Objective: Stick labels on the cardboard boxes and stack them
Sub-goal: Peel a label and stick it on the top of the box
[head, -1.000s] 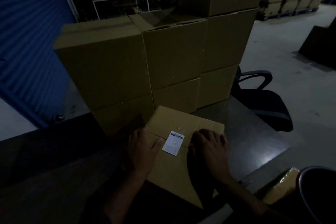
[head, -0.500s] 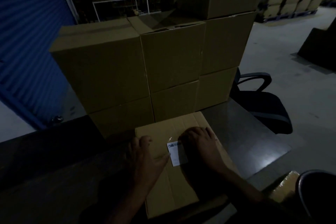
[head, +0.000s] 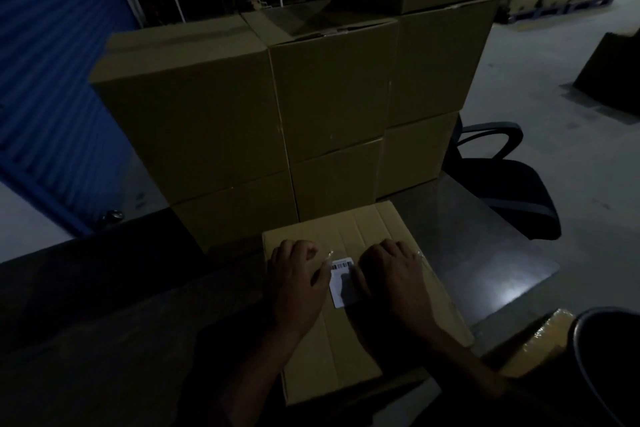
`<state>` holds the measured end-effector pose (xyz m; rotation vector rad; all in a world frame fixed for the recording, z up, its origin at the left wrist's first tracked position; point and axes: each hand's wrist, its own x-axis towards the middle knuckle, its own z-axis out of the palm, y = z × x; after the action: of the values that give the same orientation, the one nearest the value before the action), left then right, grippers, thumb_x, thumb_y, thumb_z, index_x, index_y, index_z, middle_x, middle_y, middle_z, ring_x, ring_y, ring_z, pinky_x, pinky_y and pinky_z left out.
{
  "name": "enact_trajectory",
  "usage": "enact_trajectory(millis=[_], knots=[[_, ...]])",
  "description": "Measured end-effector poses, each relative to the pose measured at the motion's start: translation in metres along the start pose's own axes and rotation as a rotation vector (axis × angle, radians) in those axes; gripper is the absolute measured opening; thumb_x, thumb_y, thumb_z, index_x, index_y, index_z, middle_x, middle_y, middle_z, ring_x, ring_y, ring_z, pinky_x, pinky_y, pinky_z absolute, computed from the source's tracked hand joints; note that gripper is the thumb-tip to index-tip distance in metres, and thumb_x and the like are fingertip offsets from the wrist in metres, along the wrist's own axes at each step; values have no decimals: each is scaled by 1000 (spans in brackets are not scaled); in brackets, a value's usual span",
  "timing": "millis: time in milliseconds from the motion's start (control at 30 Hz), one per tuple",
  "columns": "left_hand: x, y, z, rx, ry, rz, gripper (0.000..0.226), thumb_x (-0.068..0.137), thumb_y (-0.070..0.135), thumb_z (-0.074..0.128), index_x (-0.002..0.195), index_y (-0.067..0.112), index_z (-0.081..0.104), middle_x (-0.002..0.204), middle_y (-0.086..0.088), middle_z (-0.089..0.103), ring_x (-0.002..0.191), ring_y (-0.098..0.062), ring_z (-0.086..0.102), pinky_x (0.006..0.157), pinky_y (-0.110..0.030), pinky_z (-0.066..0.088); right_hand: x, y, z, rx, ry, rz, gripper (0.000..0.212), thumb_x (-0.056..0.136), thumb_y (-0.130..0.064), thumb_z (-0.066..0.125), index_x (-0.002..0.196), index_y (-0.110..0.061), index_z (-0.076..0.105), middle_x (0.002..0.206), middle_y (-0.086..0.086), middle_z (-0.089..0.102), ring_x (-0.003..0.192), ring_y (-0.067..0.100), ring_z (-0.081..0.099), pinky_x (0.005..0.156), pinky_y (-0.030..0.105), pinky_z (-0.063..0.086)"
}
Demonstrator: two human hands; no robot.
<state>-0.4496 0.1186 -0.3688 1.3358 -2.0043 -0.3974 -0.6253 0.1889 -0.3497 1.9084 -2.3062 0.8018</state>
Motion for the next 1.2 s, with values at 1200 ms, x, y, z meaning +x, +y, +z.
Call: enact_trajectory(millis=[1200], knots=[[3,1,6,-63,-6,-49,13,95,18,67,105,26,62,111,7,54,100,-19,58,84,-49,55,5,-31,-2,267,-84,394,38,69,-64,69,82,-29,77,79,-11,73,76,12,67,74,43,55]])
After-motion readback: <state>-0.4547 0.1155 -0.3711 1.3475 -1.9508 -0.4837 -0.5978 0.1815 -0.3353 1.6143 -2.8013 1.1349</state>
